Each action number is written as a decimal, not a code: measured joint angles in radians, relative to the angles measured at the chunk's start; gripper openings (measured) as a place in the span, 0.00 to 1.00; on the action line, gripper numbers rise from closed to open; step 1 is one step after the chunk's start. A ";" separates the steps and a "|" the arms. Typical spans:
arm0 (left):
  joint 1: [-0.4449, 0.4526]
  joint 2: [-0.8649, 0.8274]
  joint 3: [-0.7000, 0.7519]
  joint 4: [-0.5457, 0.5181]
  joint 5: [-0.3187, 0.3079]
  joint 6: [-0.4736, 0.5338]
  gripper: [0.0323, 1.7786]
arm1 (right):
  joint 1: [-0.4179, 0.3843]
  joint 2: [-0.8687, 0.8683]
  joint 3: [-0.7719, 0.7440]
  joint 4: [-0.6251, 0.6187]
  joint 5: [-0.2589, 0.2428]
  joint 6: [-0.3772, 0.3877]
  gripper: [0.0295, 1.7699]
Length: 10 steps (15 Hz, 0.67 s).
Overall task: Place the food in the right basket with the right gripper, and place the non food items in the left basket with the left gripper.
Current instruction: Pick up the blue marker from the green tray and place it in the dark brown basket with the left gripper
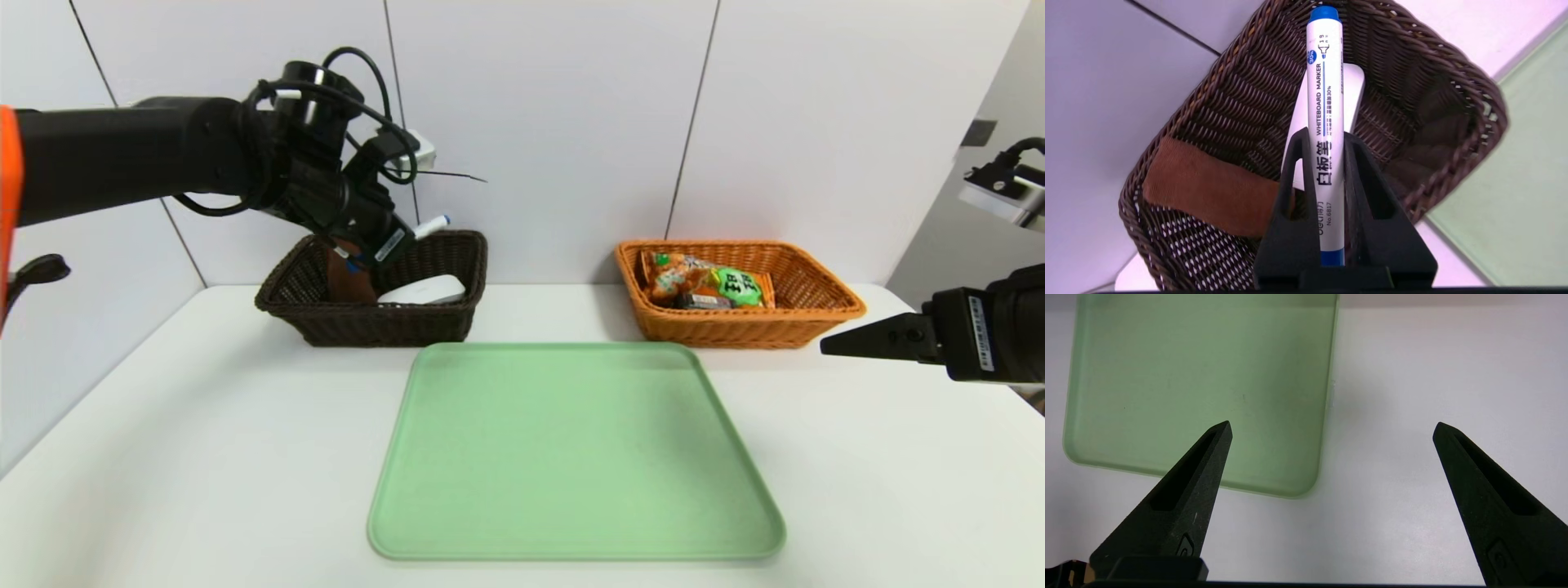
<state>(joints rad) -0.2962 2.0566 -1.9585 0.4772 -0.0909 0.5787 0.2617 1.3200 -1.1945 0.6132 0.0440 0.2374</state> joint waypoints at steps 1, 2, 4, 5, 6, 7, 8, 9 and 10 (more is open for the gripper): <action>0.000 0.027 0.000 -0.030 0.000 0.015 0.12 | 0.000 0.000 0.000 0.000 -0.001 0.000 0.96; 0.000 0.055 -0.001 -0.061 0.001 0.022 0.12 | 0.000 0.000 0.000 0.000 0.000 0.000 0.96; 0.000 0.103 -0.002 -0.107 0.001 0.024 0.12 | 0.000 0.002 0.002 0.000 -0.001 0.001 0.96; 0.000 0.124 -0.002 -0.111 0.001 0.023 0.12 | 0.000 0.003 0.007 -0.001 -0.001 0.002 0.96; 0.000 0.140 -0.002 -0.112 0.001 0.023 0.12 | 0.000 0.004 0.010 -0.001 -0.002 0.002 0.96; 0.000 0.154 -0.004 -0.113 0.001 0.021 0.12 | 0.000 0.005 0.011 -0.002 -0.002 0.002 0.96; 0.001 0.166 -0.006 -0.117 0.001 0.021 0.16 | 0.000 0.006 0.012 -0.003 -0.001 0.003 0.96; 0.001 0.175 -0.007 -0.127 0.001 0.020 0.25 | 0.000 0.008 0.013 -0.006 -0.001 0.002 0.96; 0.003 0.183 -0.007 -0.137 0.002 0.018 0.33 | 0.000 0.008 0.013 -0.018 0.000 0.002 0.96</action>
<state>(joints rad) -0.2930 2.2394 -1.9657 0.3406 -0.0885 0.5970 0.2617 1.3283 -1.1815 0.5955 0.0436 0.2396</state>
